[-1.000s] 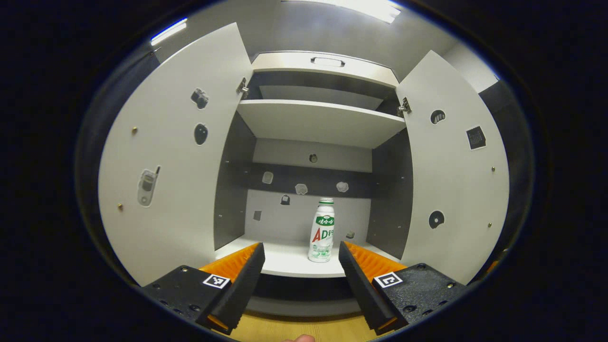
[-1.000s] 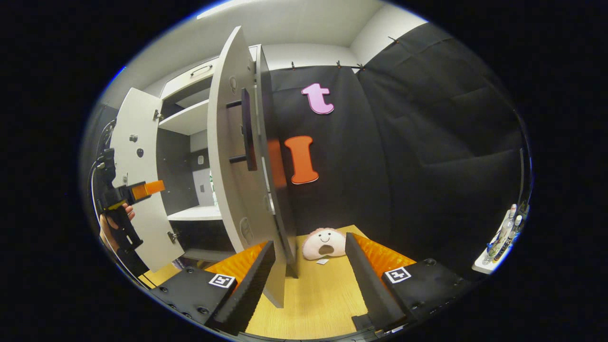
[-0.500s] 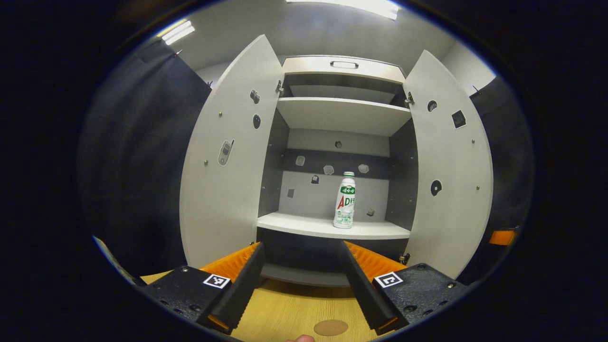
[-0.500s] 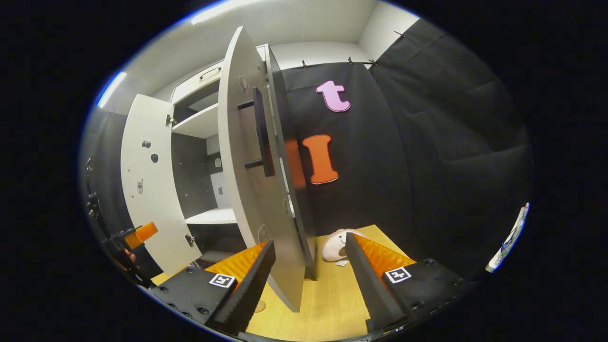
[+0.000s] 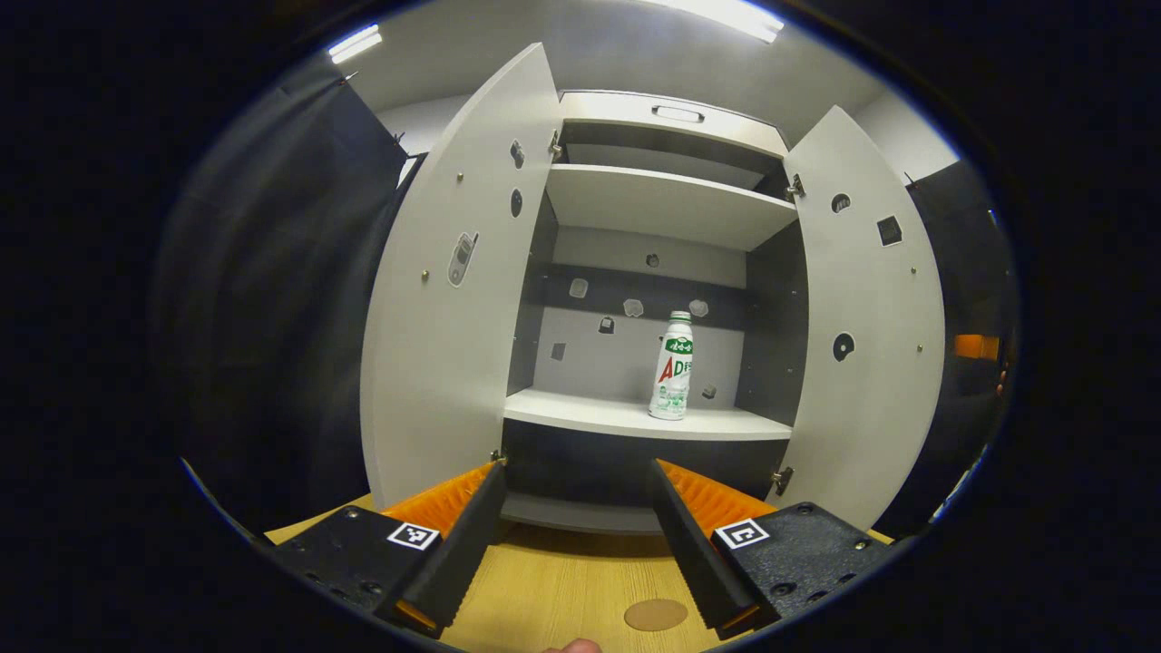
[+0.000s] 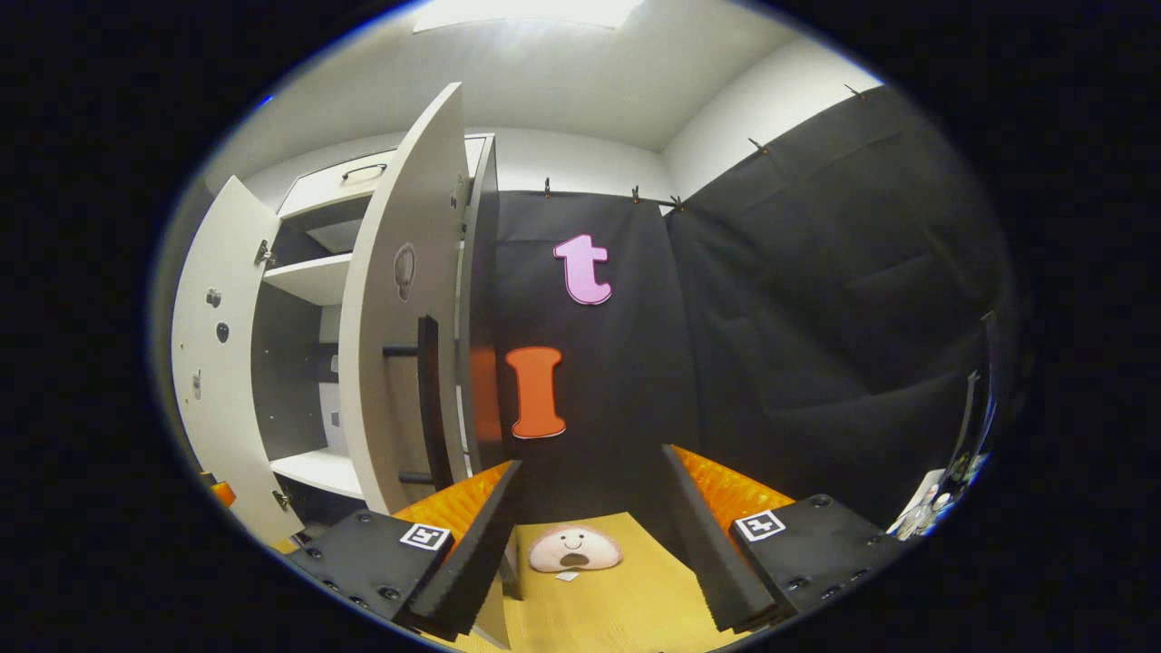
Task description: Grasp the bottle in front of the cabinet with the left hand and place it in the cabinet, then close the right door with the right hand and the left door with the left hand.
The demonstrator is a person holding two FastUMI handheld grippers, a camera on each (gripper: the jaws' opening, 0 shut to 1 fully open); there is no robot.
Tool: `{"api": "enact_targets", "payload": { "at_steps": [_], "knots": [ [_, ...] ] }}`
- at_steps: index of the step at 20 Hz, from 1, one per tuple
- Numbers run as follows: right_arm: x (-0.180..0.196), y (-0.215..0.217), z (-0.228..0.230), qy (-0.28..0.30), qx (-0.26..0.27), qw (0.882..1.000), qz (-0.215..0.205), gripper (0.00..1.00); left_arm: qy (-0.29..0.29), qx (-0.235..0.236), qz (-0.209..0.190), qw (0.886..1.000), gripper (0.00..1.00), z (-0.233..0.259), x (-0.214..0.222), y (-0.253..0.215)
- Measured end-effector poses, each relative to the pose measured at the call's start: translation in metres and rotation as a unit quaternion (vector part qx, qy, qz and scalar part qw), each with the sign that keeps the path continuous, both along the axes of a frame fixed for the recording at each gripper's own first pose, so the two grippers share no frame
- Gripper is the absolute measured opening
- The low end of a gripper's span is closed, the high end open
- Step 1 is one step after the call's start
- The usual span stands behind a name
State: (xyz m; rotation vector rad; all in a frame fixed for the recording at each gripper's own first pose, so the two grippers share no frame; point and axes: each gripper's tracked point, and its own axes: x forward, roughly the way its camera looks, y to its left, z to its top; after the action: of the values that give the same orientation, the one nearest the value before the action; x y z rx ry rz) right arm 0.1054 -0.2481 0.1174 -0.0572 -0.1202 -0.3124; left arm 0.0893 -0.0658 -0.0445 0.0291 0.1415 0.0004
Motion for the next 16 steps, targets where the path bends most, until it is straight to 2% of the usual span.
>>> {"api": "enact_targets", "payload": {
  "at_steps": [5,7,9,10,11,12,13,16],
  "knots": [
    [0.021,0.027,0.03,-0.002,0.014,1.0,0.025,0.98,-0.007,-0.008,0.005,1.0,0.95,0.006,0.003,0.032],
    [0.026,0.03,0.032,0.001,0.008,1.0,0.022,1.0,-0.007,-0.01,0.01,1.0,0.95,0.005,0.0,0.041],
    [0.031,0.033,0.033,0.003,0.003,1.0,0.014,0.98,-0.007,-0.012,0.015,1.0,0.95,0.004,-0.003,0.049],
    [0.033,0.031,0.033,0.003,-0.001,1.0,0.01,0.88,-0.008,-0.012,0.018,1.0,0.95,0.005,-0.004,0.053],
    [0.033,0.031,0.032,0.002,0.0,1.0,0.008,0.96,-0.008,-0.012,0.021,1.0,0.95,0.004,-0.006,0.055],
    [0.033,0.033,0.033,0.0,0.001,1.0,0.009,0.88,-0.008,-0.011,0.024,1.0,0.95,0.004,-0.007,0.058],
    [0.033,0.035,0.032,0.0,-0.002,1.0,0.012,0.97,-0.008,-0.011,0.025,1.0,0.95,0.004,-0.008,0.059],
    [0.032,0.042,0.033,0.002,-0.018,1.0,0.01,0.97,-0.009,-0.009,0.019,1.0,0.95,0.005,-0.006,0.058]
  ]
}}
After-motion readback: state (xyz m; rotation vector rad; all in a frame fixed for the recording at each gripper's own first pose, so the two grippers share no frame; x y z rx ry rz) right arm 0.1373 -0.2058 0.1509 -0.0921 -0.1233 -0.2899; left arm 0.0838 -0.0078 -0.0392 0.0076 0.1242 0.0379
